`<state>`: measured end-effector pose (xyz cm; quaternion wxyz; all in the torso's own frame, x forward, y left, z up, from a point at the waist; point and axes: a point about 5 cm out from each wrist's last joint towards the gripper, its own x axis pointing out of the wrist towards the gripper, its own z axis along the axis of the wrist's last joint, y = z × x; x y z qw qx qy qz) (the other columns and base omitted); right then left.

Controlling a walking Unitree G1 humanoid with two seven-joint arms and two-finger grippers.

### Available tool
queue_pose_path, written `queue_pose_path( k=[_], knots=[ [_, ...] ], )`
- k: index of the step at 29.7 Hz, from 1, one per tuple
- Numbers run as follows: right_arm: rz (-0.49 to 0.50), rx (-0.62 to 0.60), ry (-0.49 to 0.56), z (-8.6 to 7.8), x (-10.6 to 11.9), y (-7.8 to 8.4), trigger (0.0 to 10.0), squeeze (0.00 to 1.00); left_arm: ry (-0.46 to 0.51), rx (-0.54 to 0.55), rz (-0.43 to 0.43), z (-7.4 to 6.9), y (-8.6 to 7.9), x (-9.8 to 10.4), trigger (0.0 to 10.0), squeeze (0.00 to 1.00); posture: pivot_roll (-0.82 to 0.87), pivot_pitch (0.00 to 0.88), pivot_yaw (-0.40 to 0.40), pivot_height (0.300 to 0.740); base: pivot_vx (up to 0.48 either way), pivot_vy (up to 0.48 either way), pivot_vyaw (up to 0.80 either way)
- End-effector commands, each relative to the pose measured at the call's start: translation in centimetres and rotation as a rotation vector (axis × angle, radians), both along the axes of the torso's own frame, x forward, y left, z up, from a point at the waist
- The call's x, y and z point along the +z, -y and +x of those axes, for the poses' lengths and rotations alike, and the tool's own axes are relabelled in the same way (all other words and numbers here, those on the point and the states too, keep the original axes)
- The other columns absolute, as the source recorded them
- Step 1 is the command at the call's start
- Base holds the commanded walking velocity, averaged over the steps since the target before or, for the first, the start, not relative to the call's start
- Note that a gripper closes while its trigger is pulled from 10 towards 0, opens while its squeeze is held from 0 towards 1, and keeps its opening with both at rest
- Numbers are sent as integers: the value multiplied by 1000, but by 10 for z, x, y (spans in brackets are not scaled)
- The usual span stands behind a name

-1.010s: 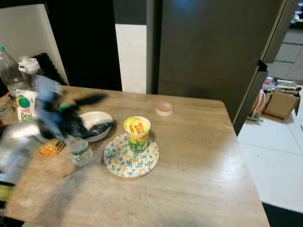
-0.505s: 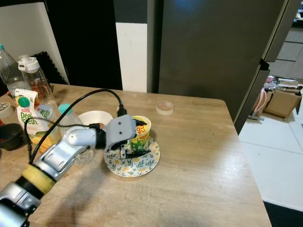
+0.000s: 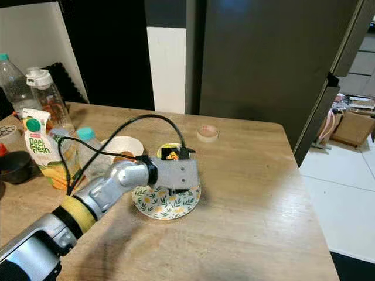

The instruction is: Restocking fridge

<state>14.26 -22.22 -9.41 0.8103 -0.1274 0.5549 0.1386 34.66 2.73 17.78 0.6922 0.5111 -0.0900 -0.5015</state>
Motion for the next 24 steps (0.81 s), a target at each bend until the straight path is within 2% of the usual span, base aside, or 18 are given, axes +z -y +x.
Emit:
queue_pose_path(
  k=[1, 2, 4, 6, 7, 8, 10, 13, 20, 24],
  knots=[
    [-3, 0, -21, -5, -2, -1, 10000, 0, 6, -3, 30, 0, 2, -3, 10000, 0, -112, 0, 36, 740, 0, 0, 0],
    [-8, -4, -26, -8, -3, -1, 10000, 0, 9, 16, 78, 4, 1, -8, 10000, 0, -114, 0, 40, 740, 0, 0, 0],
    [-8, -4, -26, -8, -3, -1, 10000, 0, 9, 16, 78, 4, 1, -8, 10000, 0, -114, 0, 40, 740, 0, 0, 0],
    [-15, -12, -35, -12, -5, -2, 10000, 0, 26, 70, 184, 14, -7, -13, 10000, 0, -114, 0, 41, 740, 0, 0, 0],
    [-15, -12, -35, -12, -5, -2, 10000, 0, 26, 70, 184, 14, -7, -13, 10000, 0, -114, 0, 41, 740, 0, 0, 0],
    [-17, -14, -37, -13, -6, -5, 10000, 0, 41, 115, 247, 20, -13, -15, 10000, 0, -116, 0, 42, 740, 0, 0, 0],
    [-17, -14, -37, -13, -7, -8, 10000, 0, 59, 132, 269, 24, -16, -16, 10000, 0, -116, 0, 42, 740, 0, 0, 0],
    [-16, -14, -36, -12, -7, -10, 10000, 0, 57, 142, 263, 26, -18, -15, 10000, 0, -116, 0, 41, 740, 0, 0, 0],
    [-14, -11, -30, -7, -7, -16, 10000, 0, -26, 108, 145, 25, -14, -6, 10000, 0, -116, 0, 41, 740, 0, 0, 0],
    [-15, -11, -29, -6, -6, -16, 10000, 0, -43, 94, 130, 25, -13, -2, 10000, 0, -112, 0, 38, 740, 0, 0, 0]
  ],
)
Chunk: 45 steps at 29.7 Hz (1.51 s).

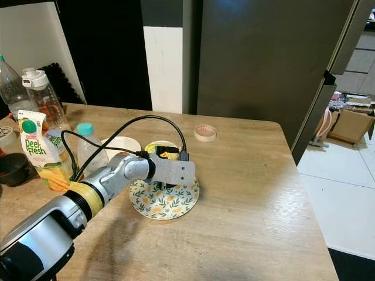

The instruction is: Restocking fridge

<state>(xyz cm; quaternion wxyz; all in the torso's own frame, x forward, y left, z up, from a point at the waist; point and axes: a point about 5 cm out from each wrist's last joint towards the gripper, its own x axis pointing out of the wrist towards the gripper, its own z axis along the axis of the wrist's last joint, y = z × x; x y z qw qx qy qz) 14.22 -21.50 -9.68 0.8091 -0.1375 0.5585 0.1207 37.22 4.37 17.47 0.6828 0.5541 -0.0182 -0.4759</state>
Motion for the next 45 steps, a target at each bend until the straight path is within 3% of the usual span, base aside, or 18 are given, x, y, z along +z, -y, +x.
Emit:
queue_pose_path(
  k=[1, 7, 15, 19, 21, 22, 24, 27, 33, 38, 45],
  knots=[
    [23, 7, -29, -6, -4, -9, 10000, 0, -17, -18, -8, 0, 2, 4, 10000, 0, -112, 0, 38, 740, 0, 0, 0],
    [19, 7, -29, -6, -3, -5, 10000, 0, -2, -11, 24, 5, -7, 12, 10000, 0, -109, 0, 33, 740, 0, 0, 0],
    [14, 5, -30, -7, -2, 1, 10000, 0, 119, 48, -73, 16, -16, 41, 10000, 0, -109, 0, 33, 740, 0, 0, 0],
    [14, 5, -30, -7, -2, 1, 10000, 0, 125, 51, -75, 17, -17, 43, 10000, 0, -109, 0, 33, 740, 0, 0, 0],
    [15, 5, -31, -8, -2, 1, 10000, 0, 131, 59, -45, 18, -21, 43, 10000, 0, -109, 0, 33, 740, 0, 0, 0],
    [19, 6, -34, -9, -3, -2, 10000, 0, 110, 81, 54, 20, -33, 36, 10000, 0, -106, 0, 32, 740, 0, 0, 0],
    [19, 6, -34, -9, -3, -2, 10000, 0, 110, 81, 54, 20, -33, 36, 10000, 0, -106, 0, 32, 740, 0, 0, 0],
    [24, 8, -35, -10, -5, -7, 10000, 0, 63, 104, 147, 21, -46, 27, 10000, 0, -106, 0, 32, 740, 0, 0, 0],
    [29, 9, -34, -11, -5, -6, 10000, 0, 49, 116, 169, 22, -50, 25, 10000, 0, -106, 0, 33, 740, 0, 0, 0],
    [26, 6, -53, -25, -7, 2, 10000, 0, 40, 116, 188, 22, -52, 24, 10000, 0, -105, 0, 35, 740, 0, 0, 0],
    [28, 5, -50, -24, -8, -2, 10000, 0, 17, 106, 235, 21, -53, 21, 10000, 0, -106, 0, 42, 740, 0, 0, 0]
  ],
)
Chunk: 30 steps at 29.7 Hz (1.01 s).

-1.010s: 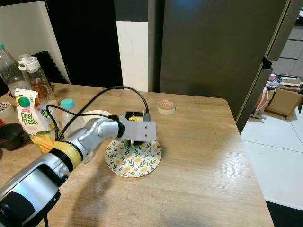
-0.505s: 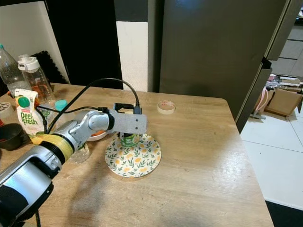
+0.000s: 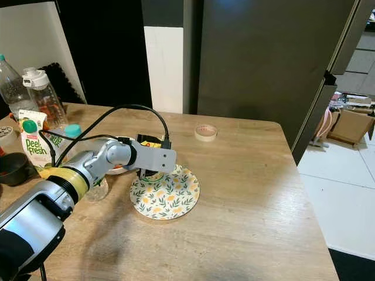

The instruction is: Restocking fridge

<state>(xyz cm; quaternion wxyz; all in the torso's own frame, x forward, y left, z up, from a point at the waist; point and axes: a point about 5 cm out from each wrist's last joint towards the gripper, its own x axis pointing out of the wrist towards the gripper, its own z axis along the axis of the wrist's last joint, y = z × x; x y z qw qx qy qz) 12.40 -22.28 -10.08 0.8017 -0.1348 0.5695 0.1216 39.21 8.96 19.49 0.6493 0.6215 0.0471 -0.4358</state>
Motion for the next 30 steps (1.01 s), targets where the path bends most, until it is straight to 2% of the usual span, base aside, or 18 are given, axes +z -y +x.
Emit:
queue_pose_path(
  k=[1, 7, 14, 18, 25, 30],
  knots=[
    [27, 8, -23, -6, -4, -10, 10000, 0, -5, 9, 44, 1, -8, 1, 10000, 0, -106, 0, 42, 740, 0, 0, 0],
    [32, 12, -14, 0, -3, -14, 10000, 0, -36, 2, 112, -1, -14, -1, 10000, 0, -106, 0, 45, 740, 0, 0, 0],
    [37, 19, 6, 14, 0, -21, 10000, 0, -14, 23, 146, 2, -22, 9, 10000, 0, -104, 0, 43, 740, 0, 0, 0],
    [33, 20, 8, 16, 1, -21, 10000, 0, 1, 34, 177, 4, -26, 13, 10000, 0, -104, 0, 42, 740, 0, 0, 0],
    [11, 12, -5, 8, 1, -6, 10000, 0, 20, 32, 220, 5, -32, 23, 10000, 0, -105, 0, 44, 740, 0, 0, 0],
    [5, 10, -10, 6, 1, -2, 10000, 0, 23, 25, 246, 5, -35, 26, 10000, 0, -103, 0, 41, 740, 0, 0, 0]
  ],
)
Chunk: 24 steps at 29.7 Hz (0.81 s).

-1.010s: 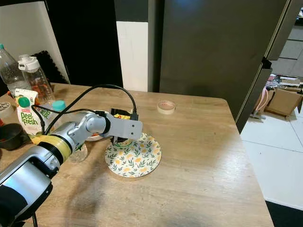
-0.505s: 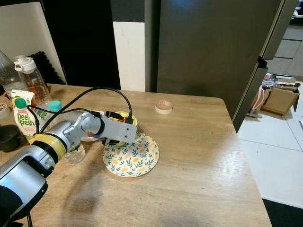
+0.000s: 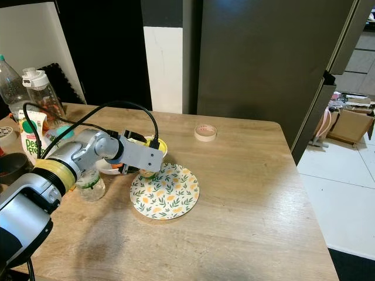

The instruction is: Restocking fridge

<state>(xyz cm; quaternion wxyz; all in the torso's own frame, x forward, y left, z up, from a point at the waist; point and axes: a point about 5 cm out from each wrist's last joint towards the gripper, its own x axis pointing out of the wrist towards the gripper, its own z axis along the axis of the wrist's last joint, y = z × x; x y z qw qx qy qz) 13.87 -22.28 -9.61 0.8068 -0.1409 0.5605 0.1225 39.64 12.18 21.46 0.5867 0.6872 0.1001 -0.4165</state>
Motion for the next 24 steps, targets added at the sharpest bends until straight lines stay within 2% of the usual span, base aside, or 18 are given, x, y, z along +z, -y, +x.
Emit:
queue_pose_path(
  k=[1, 5, 14, 19, 24],
  knots=[
    [8, 0, -33, -10, -3, -1, 10000, 0, 15, -11, 50, 0, -5, 8, 10000, 0, -103, 0, 41, 740, 0, 0, 0],
    [10, 0, -33, -10, -4, -5, 10000, 0, 11, -35, 124, -1, -10, 12, 10000, 0, -103, 0, 41, 740, 0, 0, 0],
    [29, 6, -24, -3, -6, -23, 10000, 0, 11, -87, 185, -4, -7, 7, 10000, 0, -102, 0, 45, 740, 0, 0, 0],
    [26, 2, -19, 0, -4, -20, 10000, 0, 11, -155, 206, -8, 4, 3, 10000, 0, -105, 0, 48, 740, 0, 0, 0],
    [21, -3, -19, 1, -3, -15, 10000, 0, 2, -181, 223, -10, 8, -1, 10000, 0, -107, 0, 46, 740, 0, 0, 0]
  ],
)
